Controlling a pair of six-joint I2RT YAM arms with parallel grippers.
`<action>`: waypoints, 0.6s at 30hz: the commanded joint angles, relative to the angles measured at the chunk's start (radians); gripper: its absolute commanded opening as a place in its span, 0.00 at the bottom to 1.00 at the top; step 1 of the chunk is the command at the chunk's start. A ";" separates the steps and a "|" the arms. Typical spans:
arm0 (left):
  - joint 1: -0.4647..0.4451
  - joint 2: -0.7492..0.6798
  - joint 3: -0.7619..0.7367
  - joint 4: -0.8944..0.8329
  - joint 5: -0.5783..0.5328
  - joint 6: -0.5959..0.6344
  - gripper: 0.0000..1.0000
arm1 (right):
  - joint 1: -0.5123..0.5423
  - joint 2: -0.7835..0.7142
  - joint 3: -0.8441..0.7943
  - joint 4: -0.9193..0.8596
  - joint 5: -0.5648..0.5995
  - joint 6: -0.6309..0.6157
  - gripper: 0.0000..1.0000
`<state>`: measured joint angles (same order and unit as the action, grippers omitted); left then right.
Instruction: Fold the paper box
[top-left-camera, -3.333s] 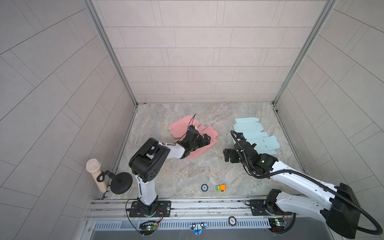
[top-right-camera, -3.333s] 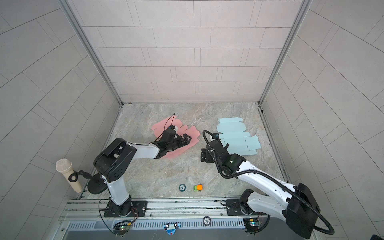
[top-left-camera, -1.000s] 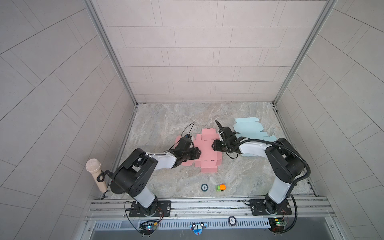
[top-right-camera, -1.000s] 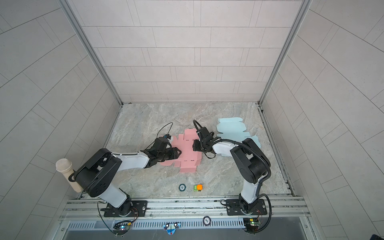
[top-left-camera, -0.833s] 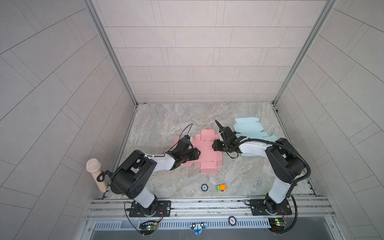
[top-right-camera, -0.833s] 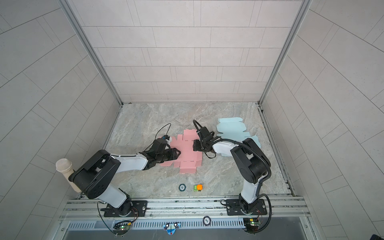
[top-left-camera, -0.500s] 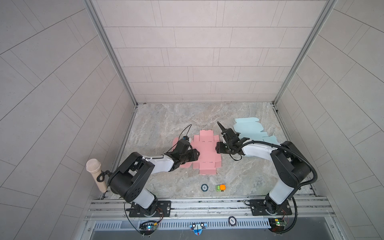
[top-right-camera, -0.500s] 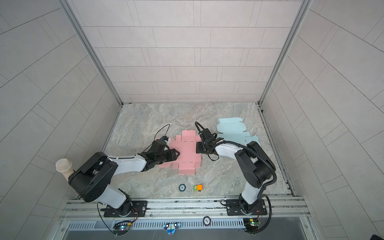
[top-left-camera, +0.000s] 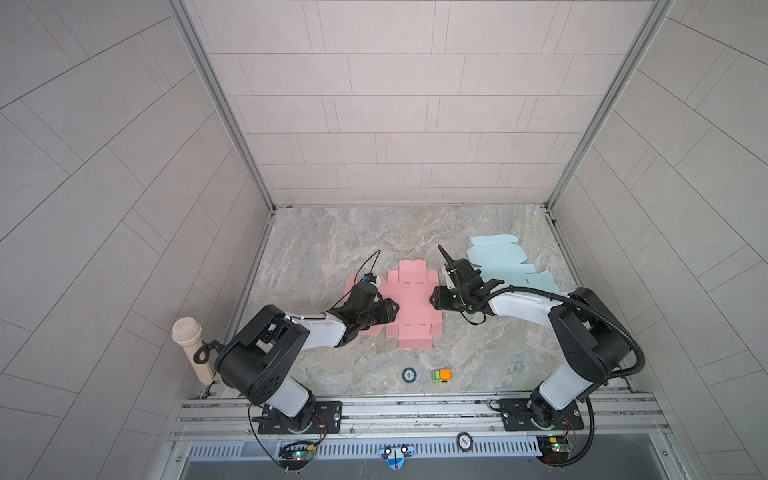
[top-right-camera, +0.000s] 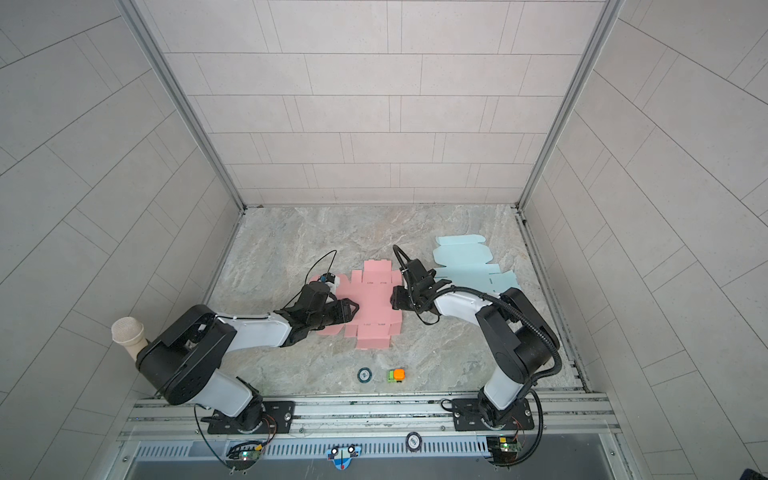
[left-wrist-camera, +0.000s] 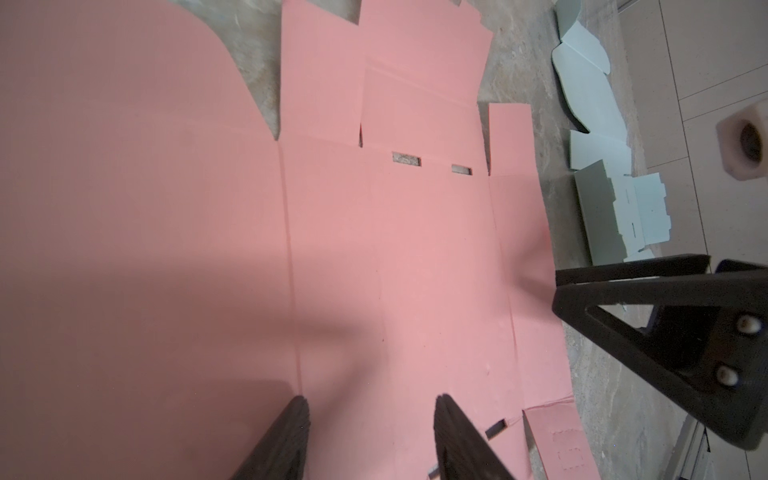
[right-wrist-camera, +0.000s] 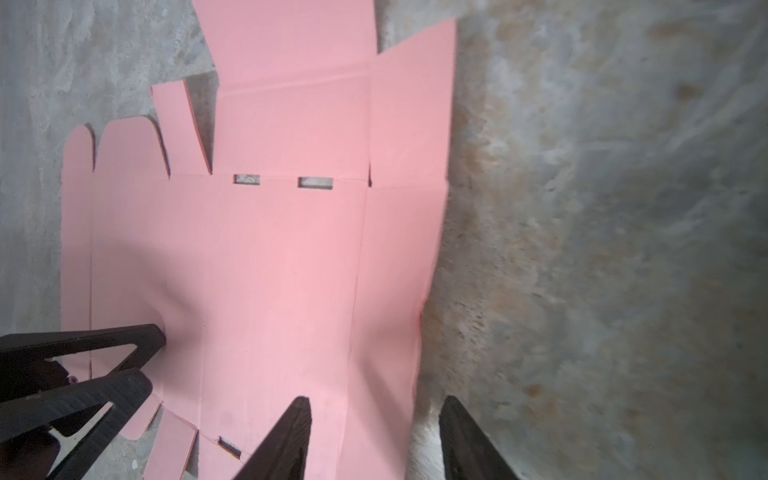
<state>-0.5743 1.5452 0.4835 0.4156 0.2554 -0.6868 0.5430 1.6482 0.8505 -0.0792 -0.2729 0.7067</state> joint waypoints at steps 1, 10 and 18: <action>0.005 0.019 -0.035 -0.065 -0.009 -0.012 0.53 | 0.008 0.021 -0.002 0.029 -0.025 0.030 0.48; 0.005 0.016 -0.052 -0.049 -0.013 -0.017 0.53 | 0.008 0.028 -0.025 0.075 -0.046 0.055 0.38; 0.004 0.007 -0.066 -0.038 -0.016 -0.023 0.53 | 0.005 0.025 -0.041 0.097 -0.039 0.080 0.31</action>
<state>-0.5743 1.5444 0.4564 0.4671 0.2562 -0.7029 0.5449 1.6676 0.8249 -0.0093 -0.3119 0.7555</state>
